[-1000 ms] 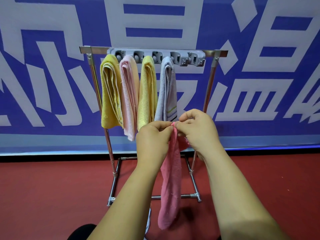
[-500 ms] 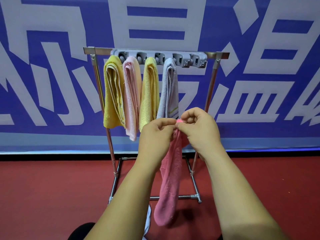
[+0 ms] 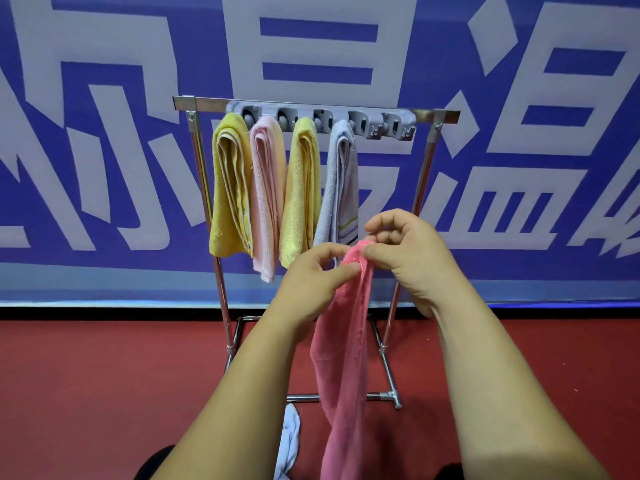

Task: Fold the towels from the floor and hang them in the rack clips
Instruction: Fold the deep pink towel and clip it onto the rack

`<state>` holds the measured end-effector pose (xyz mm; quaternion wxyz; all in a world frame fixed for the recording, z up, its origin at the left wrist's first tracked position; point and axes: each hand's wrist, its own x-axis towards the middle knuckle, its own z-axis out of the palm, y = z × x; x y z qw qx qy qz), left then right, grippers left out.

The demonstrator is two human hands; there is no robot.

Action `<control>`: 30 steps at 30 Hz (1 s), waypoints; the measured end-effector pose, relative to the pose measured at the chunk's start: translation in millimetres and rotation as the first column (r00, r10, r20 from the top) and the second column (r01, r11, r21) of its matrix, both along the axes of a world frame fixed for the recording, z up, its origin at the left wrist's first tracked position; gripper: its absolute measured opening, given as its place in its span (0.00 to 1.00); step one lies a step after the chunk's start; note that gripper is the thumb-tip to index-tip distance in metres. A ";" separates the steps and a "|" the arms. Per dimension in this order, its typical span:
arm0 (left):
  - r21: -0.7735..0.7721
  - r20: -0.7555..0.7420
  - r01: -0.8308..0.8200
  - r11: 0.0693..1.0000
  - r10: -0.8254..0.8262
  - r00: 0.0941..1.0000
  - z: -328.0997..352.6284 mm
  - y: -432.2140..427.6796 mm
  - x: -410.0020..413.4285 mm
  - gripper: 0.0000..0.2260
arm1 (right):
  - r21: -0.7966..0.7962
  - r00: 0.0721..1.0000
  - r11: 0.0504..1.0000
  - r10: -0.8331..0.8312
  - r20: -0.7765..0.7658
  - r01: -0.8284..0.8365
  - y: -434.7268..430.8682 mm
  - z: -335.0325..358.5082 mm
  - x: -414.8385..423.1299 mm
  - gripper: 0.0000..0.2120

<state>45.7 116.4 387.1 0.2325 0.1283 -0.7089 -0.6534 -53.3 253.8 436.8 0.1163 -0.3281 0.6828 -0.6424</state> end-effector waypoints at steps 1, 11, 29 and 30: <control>0.004 -0.003 0.030 1.000 -0.030 1.000 -0.8 -1.2 -0.3 0.08 | 0.000 1.000 1.000 0.014 0.006 -0.014 1.6 0.3 -0.7 0.12; -0.007 0.194 0.120 0.993 -0.117 0.974 -6.1 -24.1 11.9 0.22 | -0.059 0.999 0.997 -0.046 0.013 0.047 9.8 -5.6 -12.3 0.11; -0.069 -0.142 -0.115 0.991 0.105 0.984 60.9 -74.6 3.5 0.10 | -0.169 0.914 0.923 -0.372 -0.162 0.346 2.1 24.2 -44.3 0.09; -0.067 -0.145 -0.139 0.988 0.128 0.981 68.5 -78.3 0.0 0.10 | -0.144 0.919 0.932 -0.355 -0.170 0.333 -3.6 27.6 -45.4 0.10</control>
